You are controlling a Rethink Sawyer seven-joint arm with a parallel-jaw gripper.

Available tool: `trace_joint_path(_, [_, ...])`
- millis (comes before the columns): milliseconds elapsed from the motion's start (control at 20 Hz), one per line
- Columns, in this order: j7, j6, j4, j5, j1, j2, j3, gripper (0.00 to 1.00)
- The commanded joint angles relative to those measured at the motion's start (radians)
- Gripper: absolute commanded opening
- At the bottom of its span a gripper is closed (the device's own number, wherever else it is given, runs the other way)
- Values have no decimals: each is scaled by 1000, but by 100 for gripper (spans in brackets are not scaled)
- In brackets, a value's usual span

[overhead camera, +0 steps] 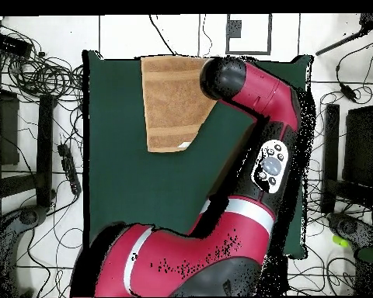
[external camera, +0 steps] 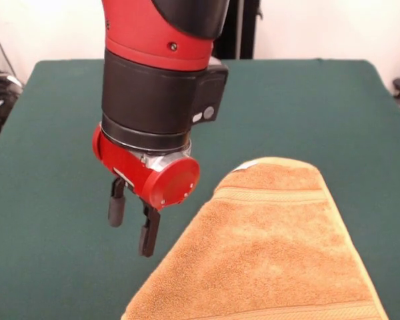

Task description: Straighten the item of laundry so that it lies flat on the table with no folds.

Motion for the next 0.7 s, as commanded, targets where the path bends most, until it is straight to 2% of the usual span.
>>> trace_joint_path(50, [153, 28, 26, -27, 41, 89, 84, 100])
trace_joint_path(700, [232, -5, -93, -12, 49, 210, 34, 100])
